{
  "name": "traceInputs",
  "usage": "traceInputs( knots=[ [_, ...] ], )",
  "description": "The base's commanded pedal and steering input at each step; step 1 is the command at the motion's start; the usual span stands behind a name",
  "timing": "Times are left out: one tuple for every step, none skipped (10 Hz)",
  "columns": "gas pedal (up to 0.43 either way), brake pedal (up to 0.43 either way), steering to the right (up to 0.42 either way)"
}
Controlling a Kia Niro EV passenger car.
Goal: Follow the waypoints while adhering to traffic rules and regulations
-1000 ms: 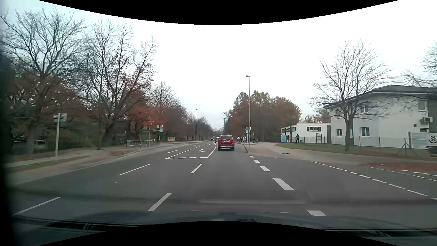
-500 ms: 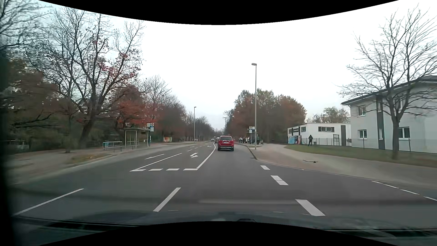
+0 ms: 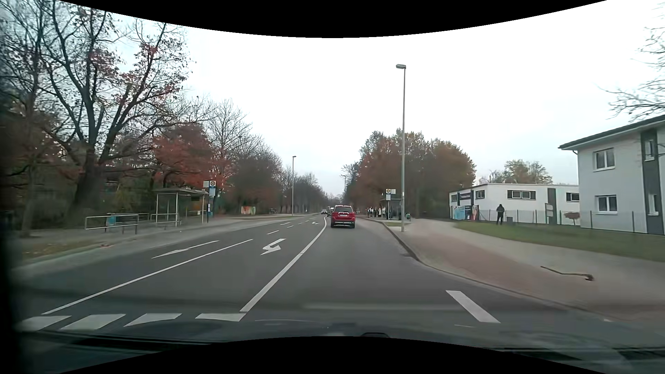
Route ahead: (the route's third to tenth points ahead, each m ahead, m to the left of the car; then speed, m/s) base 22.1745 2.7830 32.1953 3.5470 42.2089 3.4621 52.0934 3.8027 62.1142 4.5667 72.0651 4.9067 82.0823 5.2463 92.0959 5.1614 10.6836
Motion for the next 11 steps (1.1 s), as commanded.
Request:
traceInputs(
  knots=[
    [0.169, 0.000, -0.009],
    [0.169, 0.000, -0.008],
    [0.169, 0.000, -0.008],
    [0.169, 0.000, -0.009],
    [0.169, 0.000, -0.008],
    [0.169, 0.000, -0.009],
    [0.169, 0.000, -0.009],
    [0.169, 0.000, -0.009],
    [0.169, 0.000, -0.009],
    [0.169, 0.000, -0.008],
    [0.157, 0.000, -0.008]
  ],
)
